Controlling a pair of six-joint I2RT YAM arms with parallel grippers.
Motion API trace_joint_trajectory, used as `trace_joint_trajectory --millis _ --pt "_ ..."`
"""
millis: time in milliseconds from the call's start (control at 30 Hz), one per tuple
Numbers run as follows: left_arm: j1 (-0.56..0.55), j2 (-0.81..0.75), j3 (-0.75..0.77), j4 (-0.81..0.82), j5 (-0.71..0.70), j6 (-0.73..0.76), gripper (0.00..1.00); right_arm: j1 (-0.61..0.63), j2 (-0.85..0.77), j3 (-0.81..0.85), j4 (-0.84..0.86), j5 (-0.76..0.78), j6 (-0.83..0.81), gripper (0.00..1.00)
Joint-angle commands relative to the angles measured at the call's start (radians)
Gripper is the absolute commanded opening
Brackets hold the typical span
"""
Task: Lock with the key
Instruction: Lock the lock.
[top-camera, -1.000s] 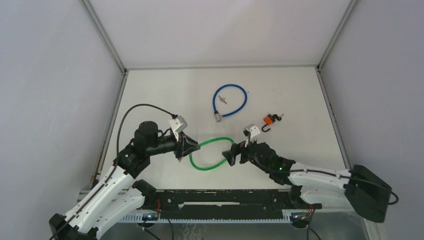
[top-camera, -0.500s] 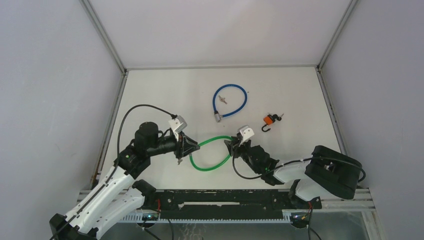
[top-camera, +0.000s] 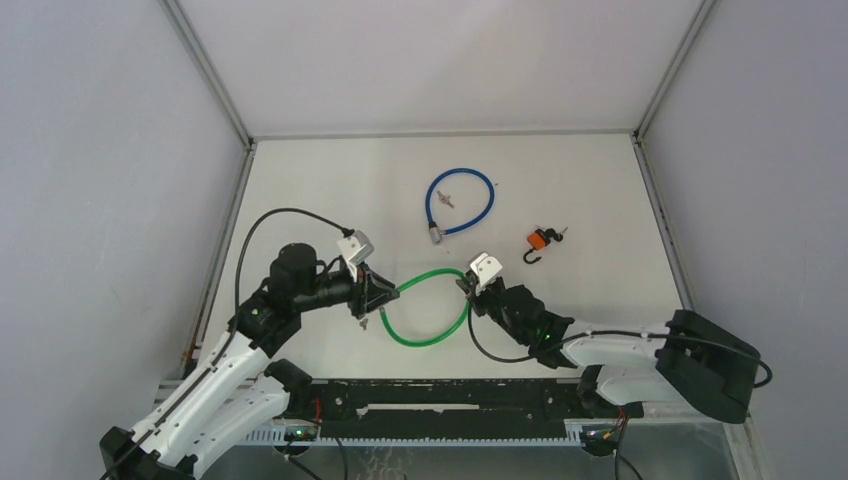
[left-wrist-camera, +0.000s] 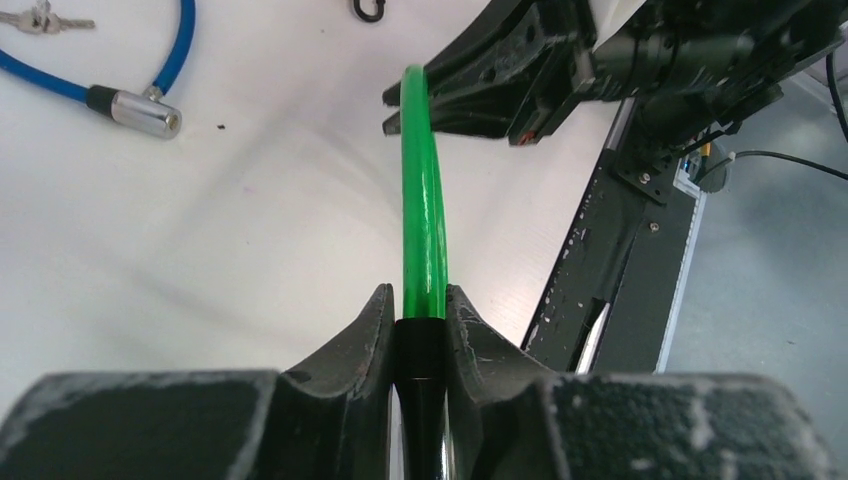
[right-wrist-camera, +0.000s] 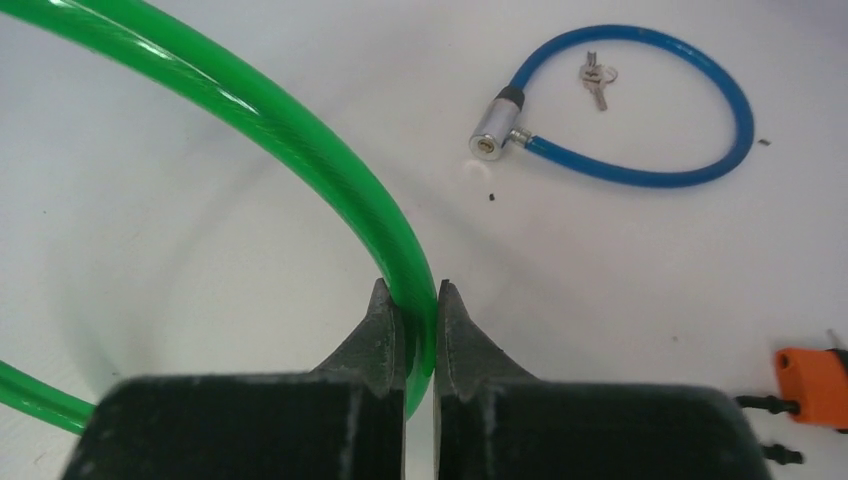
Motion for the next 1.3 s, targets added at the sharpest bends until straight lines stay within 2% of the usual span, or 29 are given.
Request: trace_joint_trajectory --millis 0,167,500,600,700,900,1033,1200,1267 --pt "0.002 0.027 0.038 -0.039 0.027 0.016 0.21 -0.018 -0.150 0.098 -0.091 -0.122 -0.044 0.00" --pt "0.002 0.056 0.044 -0.046 0.055 0.018 0.34 -0.070 -0.283 0.152 -0.281 -0.246 -0.073 0.00" --pt "0.001 0.075 0.078 -0.080 0.060 0.039 0.44 -0.070 -0.332 0.268 -0.517 -0.330 -0.154 0.00" --pt "0.001 0.074 0.093 -0.094 0.048 0.044 0.48 -0.065 -0.325 0.284 -0.545 -0.330 -0.173 0.00" --pt "0.000 0.069 0.104 -0.105 0.041 0.043 0.60 -0.064 -0.319 0.292 -0.557 -0.330 -0.183 0.00" --pt "0.009 0.037 0.132 -0.140 0.032 0.020 0.72 -0.067 -0.320 0.297 -0.567 -0.330 -0.188 0.00" --pt "0.038 0.033 0.140 -0.195 0.030 0.001 0.77 -0.067 -0.320 0.301 -0.576 -0.356 -0.190 0.00" --pt "0.065 -0.021 0.145 -0.227 0.013 -0.037 0.97 -0.070 -0.317 0.301 -0.583 -0.351 -0.192 0.00" --pt "0.065 -0.050 0.146 -0.243 -0.001 -0.051 1.00 -0.070 -0.317 0.301 -0.583 -0.350 -0.191 0.00"
